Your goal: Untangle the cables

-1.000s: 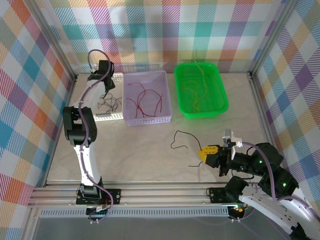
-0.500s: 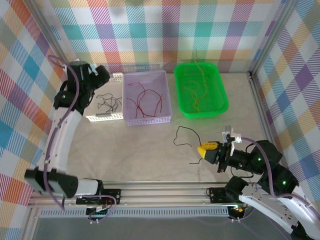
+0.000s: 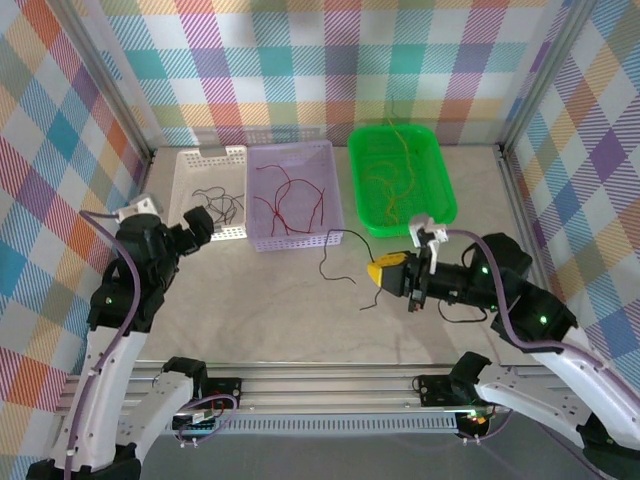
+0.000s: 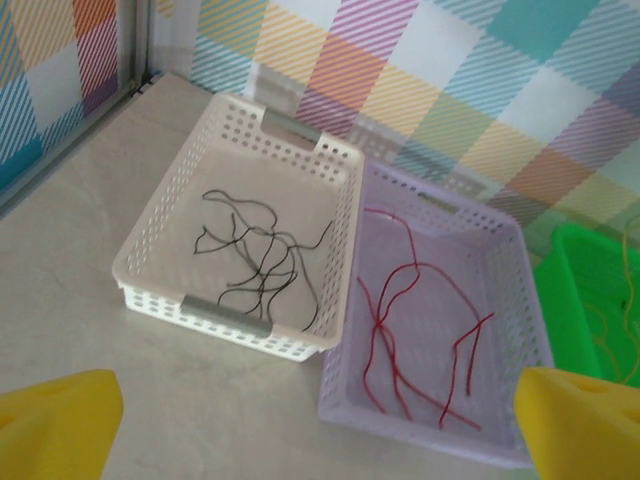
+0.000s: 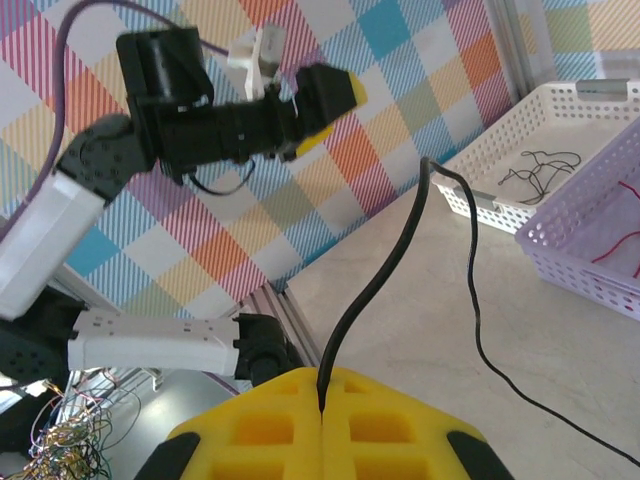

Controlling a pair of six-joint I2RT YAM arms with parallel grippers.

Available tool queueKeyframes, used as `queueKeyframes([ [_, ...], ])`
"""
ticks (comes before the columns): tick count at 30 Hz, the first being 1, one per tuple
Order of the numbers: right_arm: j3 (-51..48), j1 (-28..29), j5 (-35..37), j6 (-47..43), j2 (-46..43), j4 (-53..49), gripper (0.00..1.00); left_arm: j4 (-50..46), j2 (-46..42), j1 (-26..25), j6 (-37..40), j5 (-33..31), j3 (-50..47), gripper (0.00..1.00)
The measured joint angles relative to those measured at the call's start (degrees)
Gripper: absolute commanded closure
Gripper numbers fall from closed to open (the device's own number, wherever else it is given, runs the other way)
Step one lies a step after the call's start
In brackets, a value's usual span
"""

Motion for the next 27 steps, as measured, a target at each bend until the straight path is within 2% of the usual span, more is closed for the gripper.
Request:
queueKeyframes([
  [7,9.42,0.00,-0.74,-0.76,11.67,-0.50,1.00,1.90,-9.09,-0.24,1.29,-1.90,-10.95,0.00],
  [15,22.29,0.00,-1.05,-2.82,24.28,-1.77,1.00,3.32,-16.79,-0.35,-0.59,-4.22,-17.62,0.00],
  [27,44.48,-0.81,-4.50,-3.04,48.41,-3.48,1.00,3.43,-20.02,-0.76,-1.64,-9.55,-18.78,0.00],
])
